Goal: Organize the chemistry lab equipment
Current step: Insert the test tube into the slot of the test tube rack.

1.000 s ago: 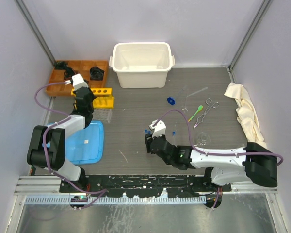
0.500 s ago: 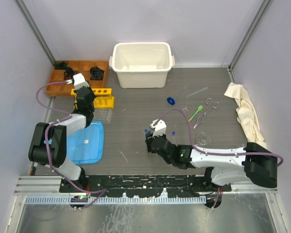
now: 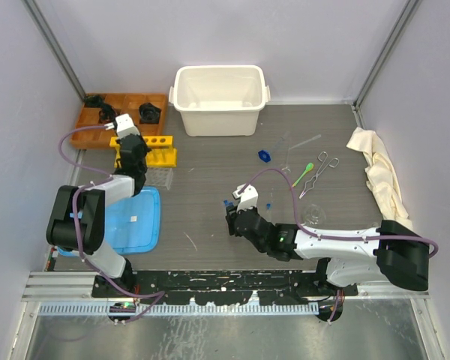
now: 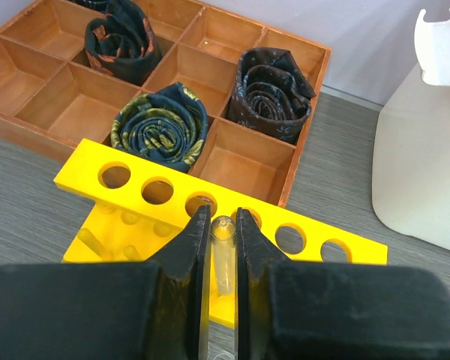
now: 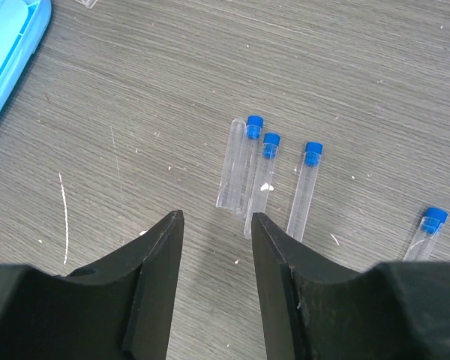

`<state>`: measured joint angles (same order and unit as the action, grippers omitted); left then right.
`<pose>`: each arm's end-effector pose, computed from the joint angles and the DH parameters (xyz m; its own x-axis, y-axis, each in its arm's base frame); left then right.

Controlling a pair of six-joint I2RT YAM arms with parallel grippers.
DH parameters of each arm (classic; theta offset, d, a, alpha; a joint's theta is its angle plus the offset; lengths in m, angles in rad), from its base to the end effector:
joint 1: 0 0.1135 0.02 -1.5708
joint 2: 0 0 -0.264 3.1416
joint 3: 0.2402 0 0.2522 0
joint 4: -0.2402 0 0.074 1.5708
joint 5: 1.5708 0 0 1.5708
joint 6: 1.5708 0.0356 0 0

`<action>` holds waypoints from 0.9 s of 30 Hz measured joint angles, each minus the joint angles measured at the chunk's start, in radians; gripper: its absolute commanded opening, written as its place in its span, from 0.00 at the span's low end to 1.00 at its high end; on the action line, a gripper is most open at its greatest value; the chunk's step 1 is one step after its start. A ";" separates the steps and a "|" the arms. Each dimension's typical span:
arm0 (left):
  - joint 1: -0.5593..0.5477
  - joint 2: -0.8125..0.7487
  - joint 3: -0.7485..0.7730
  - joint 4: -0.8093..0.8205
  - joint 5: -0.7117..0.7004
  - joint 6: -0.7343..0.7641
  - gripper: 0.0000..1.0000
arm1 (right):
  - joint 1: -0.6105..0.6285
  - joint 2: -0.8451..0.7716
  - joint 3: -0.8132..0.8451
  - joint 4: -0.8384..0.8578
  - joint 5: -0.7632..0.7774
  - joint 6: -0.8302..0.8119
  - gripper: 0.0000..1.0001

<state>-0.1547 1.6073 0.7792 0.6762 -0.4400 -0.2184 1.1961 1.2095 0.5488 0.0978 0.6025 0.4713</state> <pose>0.3427 -0.0381 0.2214 -0.0860 -0.1850 -0.9790 -0.3024 0.9411 -0.1512 0.1082 0.2200 0.2024 -0.4425 -0.1030 -0.8908 -0.4382 0.8916 0.1145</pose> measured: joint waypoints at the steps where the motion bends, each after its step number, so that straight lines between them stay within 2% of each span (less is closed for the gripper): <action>1: 0.000 0.005 0.002 0.000 0.002 0.000 0.00 | -0.001 0.000 -0.001 0.000 0.000 -0.001 0.48; 3: 0.000 0.013 0.003 -0.001 0.009 0.001 0.02 | -0.001 0.000 -0.003 0.000 -0.002 -0.002 0.48; 6: 0.000 0.023 0.006 -0.003 0.016 0.004 0.12 | -0.003 0.000 -0.005 0.000 -0.002 -0.002 0.48; 7: 0.000 0.024 0.007 -0.005 0.018 0.005 0.16 | -0.003 0.000 -0.005 0.000 -0.002 -0.002 0.48; 9: -0.002 0.025 0.012 -0.009 0.020 0.010 0.36 | -0.003 0.000 -0.005 0.000 -0.002 -0.002 0.48; 13: -0.008 0.027 0.022 -0.019 0.027 0.024 0.52 | -0.006 0.000 -0.005 0.000 -0.003 -0.002 0.48; 18: -0.020 0.027 0.023 -0.035 0.026 0.025 0.57 | -0.007 0.000 -0.005 0.000 -0.010 -0.002 0.48; 27: -0.034 0.009 0.023 -0.047 0.017 0.026 0.57 | -0.007 -0.001 -0.005 0.000 -0.029 -0.002 0.48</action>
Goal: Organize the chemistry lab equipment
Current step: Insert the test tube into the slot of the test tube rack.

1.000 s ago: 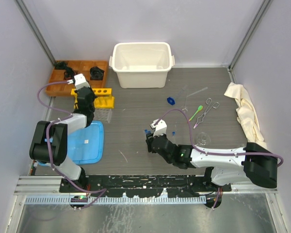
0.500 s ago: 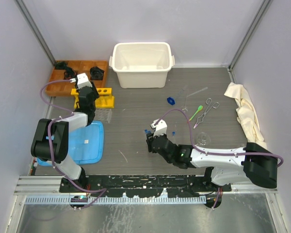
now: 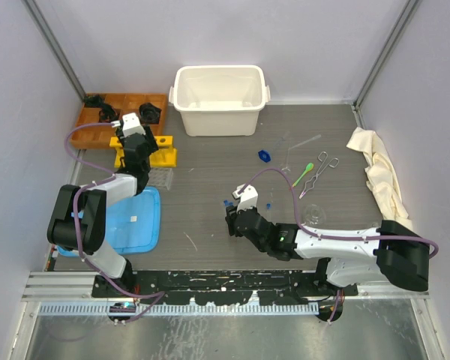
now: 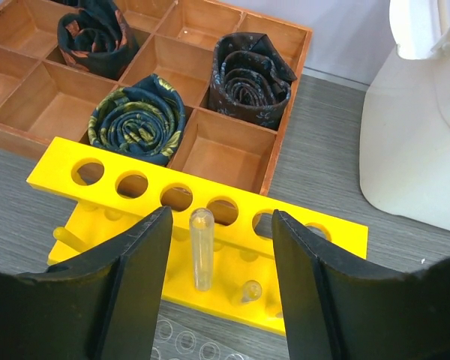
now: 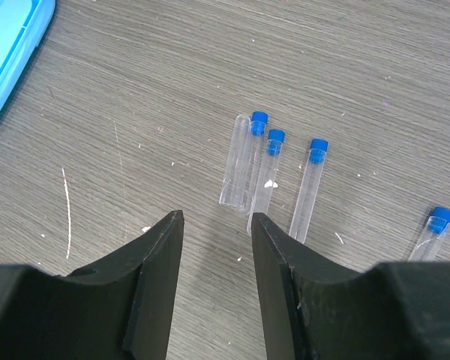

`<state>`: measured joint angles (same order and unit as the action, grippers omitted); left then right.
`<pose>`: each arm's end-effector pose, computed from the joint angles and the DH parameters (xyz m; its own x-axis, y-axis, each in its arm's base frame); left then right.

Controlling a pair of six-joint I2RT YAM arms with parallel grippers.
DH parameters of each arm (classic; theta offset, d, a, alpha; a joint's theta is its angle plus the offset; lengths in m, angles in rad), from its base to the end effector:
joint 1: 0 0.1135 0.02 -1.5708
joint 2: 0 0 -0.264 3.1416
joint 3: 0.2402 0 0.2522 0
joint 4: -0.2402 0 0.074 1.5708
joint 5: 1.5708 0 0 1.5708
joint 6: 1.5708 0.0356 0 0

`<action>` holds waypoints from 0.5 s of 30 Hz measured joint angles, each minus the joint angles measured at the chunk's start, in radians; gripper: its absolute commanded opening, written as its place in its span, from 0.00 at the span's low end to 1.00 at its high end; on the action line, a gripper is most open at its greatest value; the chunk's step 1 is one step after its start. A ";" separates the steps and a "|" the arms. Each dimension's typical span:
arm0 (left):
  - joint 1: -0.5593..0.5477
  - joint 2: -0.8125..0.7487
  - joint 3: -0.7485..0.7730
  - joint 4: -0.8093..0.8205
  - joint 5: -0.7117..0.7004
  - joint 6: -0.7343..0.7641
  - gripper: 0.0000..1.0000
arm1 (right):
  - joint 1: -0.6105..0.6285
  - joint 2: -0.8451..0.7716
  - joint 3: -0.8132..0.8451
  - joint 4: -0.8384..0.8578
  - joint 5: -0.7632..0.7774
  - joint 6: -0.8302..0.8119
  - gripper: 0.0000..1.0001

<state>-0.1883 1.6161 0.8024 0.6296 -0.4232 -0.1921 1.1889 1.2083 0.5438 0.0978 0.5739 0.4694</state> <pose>0.3450 -0.0509 0.2209 -0.1334 -0.1518 -0.9794 -0.2561 0.9599 -0.1139 0.1088 0.2191 0.2007 -0.4537 -0.1104 -0.8843 -0.4522 0.8835 0.1217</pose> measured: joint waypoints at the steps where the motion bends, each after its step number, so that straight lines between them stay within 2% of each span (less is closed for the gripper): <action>1: 0.000 0.001 0.000 0.002 -0.001 0.000 0.57 | 0.000 0.000 0.000 0.000 0.000 0.000 0.48; 15: 0.000 0.060 0.048 0.056 -0.025 0.026 0.55 | 0.000 -0.025 -0.021 -0.001 0.000 0.004 0.48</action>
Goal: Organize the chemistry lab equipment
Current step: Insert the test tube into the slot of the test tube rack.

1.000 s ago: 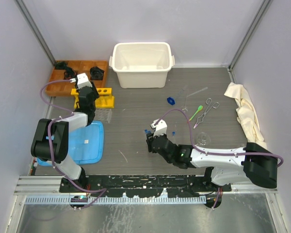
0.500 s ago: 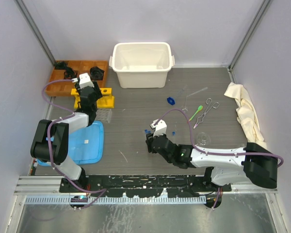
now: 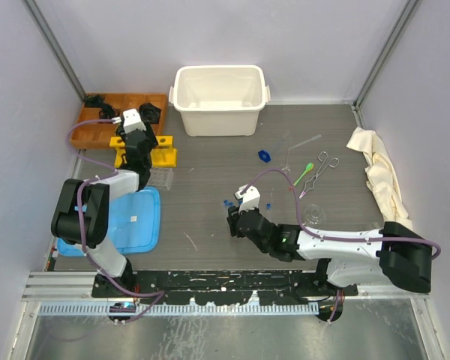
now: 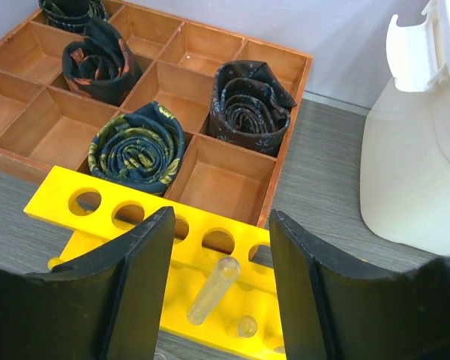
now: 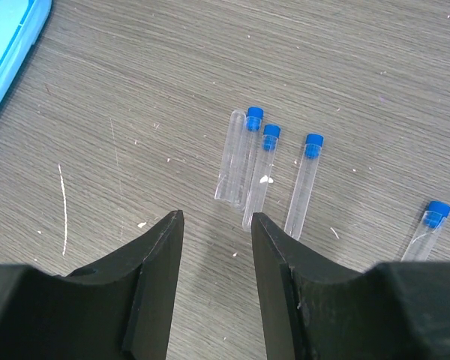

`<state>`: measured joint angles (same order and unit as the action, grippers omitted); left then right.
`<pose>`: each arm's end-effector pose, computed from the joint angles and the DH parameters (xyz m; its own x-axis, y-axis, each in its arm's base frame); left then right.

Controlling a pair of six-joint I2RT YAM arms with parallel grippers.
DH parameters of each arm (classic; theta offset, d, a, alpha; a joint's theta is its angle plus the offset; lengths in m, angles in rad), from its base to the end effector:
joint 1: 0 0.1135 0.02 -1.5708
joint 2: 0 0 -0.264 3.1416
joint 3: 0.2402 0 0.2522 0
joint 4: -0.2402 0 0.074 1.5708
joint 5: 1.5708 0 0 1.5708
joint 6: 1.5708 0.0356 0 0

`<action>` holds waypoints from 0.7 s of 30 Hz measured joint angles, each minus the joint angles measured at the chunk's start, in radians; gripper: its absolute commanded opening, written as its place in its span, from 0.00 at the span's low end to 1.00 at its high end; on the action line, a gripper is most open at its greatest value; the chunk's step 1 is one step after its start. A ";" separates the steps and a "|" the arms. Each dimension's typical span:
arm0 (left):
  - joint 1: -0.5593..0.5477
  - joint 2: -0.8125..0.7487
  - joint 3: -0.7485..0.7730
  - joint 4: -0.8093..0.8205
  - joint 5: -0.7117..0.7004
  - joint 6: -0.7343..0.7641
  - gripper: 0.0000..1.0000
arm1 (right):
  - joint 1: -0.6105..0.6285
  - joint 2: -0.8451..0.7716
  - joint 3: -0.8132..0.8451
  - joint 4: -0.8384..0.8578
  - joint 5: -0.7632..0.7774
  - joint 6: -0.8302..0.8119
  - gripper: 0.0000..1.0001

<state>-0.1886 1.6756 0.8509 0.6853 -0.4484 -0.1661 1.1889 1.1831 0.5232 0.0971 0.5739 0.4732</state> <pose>0.3595 -0.0529 0.2222 -0.0928 -0.1340 -0.9866 -0.2718 0.9567 -0.1043 0.1068 0.2140 0.1997 -0.4542 -0.1039 -0.8848 -0.4507 0.8835 0.1276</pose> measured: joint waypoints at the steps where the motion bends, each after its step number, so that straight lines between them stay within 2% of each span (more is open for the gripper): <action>1: 0.000 0.000 0.001 0.004 0.000 0.000 0.55 | 0.000 0.002 0.000 0.001 0.000 0.000 0.48; 21: 0.000 0.042 0.032 0.013 -0.033 0.019 0.54 | 0.000 0.037 0.000 0.000 -0.005 0.000 0.48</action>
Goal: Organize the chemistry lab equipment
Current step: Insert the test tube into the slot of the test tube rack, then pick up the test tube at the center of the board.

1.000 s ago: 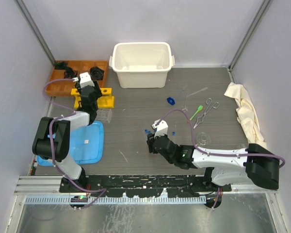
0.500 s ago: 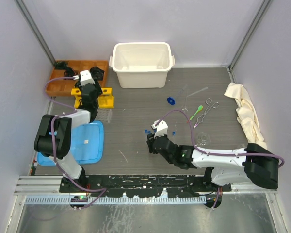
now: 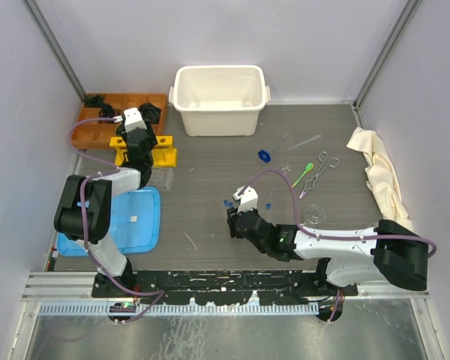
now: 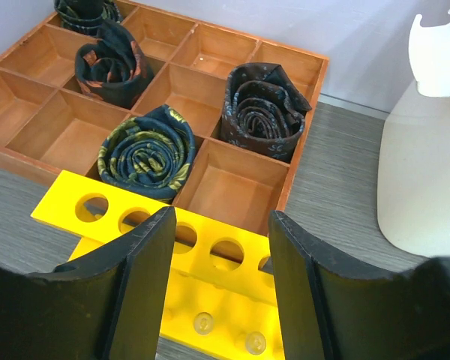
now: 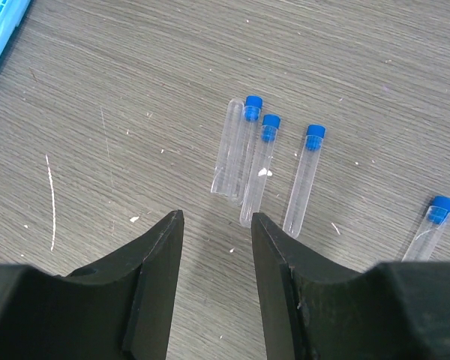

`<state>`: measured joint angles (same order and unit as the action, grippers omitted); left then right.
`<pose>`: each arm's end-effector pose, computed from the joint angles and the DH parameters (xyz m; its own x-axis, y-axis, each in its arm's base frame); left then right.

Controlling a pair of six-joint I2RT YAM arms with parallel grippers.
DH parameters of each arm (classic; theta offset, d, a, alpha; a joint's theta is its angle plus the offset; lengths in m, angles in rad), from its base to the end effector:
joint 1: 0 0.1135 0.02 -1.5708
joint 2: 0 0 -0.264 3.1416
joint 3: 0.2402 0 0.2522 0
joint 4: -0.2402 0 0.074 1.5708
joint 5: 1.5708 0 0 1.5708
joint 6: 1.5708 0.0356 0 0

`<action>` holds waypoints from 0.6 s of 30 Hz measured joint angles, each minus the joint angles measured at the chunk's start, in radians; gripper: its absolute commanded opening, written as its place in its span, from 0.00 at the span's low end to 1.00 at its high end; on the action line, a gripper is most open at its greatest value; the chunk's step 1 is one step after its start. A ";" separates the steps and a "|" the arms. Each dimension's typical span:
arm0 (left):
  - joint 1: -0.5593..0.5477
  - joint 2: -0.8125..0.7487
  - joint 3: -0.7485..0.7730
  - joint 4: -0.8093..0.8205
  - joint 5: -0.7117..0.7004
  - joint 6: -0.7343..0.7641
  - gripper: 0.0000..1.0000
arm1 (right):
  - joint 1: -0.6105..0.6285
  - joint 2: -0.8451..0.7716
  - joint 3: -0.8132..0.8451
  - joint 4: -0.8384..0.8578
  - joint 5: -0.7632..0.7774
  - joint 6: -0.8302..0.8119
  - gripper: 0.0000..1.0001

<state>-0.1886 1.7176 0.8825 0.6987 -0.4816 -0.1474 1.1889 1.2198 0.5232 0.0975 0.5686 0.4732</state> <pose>0.3686 -0.0536 0.2190 -0.0903 -0.1153 -0.9892 -0.3011 0.9500 -0.0832 0.1078 0.2170 0.1916 -0.4679 -0.1346 -0.8735 -0.4527 0.8853 0.1061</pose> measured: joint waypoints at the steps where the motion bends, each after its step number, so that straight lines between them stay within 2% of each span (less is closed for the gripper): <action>1: 0.000 0.000 0.000 0.000 -0.006 0.003 0.54 | 0.000 0.000 0.000 0.000 -0.002 0.000 0.48; 7: 0.000 -0.013 -0.008 -0.009 -0.010 -0.013 0.52 | 0.000 0.000 0.000 0.000 -0.002 0.000 0.48; 12: -0.015 -0.117 -0.054 -0.101 0.062 -0.108 0.47 | 0.000 0.001 0.001 -0.004 0.002 0.006 0.48; 18: -0.140 -0.275 -0.055 -0.296 0.198 -0.212 0.45 | -0.029 0.051 0.052 -0.069 0.011 0.038 0.45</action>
<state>-0.3286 1.4429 0.8272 0.4026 -0.2836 -0.3592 1.1595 1.2705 0.5751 0.0280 0.5797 0.5110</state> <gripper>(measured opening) 0.461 0.467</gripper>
